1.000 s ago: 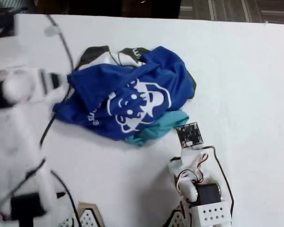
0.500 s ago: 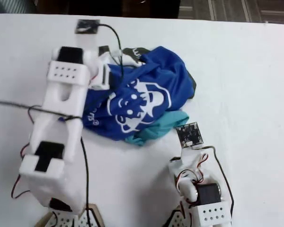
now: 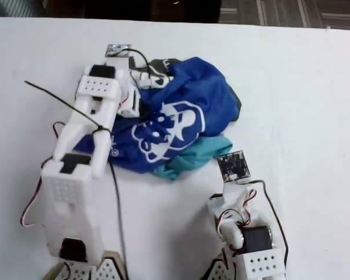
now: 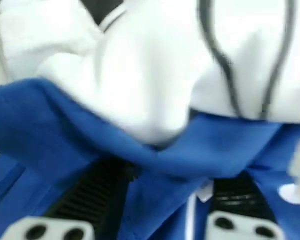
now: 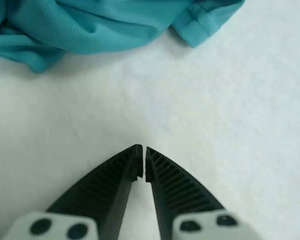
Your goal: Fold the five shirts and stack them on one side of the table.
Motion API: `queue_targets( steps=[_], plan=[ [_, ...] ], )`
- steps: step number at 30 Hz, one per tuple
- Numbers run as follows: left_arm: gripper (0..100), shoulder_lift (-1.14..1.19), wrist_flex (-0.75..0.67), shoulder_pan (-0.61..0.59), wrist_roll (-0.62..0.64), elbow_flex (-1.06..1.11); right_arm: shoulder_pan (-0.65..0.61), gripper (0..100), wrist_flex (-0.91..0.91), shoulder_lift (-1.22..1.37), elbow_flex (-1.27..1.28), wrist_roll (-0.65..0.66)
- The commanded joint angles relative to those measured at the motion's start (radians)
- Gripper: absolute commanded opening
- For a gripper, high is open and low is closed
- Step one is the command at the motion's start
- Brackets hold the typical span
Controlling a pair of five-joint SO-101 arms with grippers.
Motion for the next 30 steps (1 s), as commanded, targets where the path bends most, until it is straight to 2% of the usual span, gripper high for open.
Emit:
queue_targets(
  steps=[1,3,4,8,14,18,24,26,30],
  plan=[
    [1,0.101,0.107,-0.089,-0.117,-0.119,0.004,2.0,0.005,0.004,0.006,-0.003],
    [4,0.127,0.192,-0.138,-0.158,-0.200,0.004,2.0,0.005,0.004,0.006,-0.003],
    [3,0.138,0.229,-0.172,-0.160,-0.240,0.004,2.0,0.005,0.004,0.006,-0.003],
    [3,0.169,0.358,-0.377,-0.161,-0.381,0.004,2.0,0.005,0.004,0.006,-0.003],
    [3,0.140,0.362,-0.792,-0.163,-0.578,0.004,2.0,0.005,0.004,0.006,-0.003],
    [3,0.123,0.362,-0.991,-0.163,-0.771,0.004,2.0,0.005,0.004,0.006,-0.003],
    [3,0.064,0.367,-1.076,-0.163,-1.024,0.004,2.0,0.005,0.004,0.006,-0.003],
    [6,0.026,0.368,-1.063,-0.169,-1.041,0.004,2.0,0.005,0.004,0.006,-0.003],
    [17,-0.048,0.368,-0.979,-0.295,-1.038,0.004,2.0,0.005,0.004,0.006,-0.003]
  ],
)
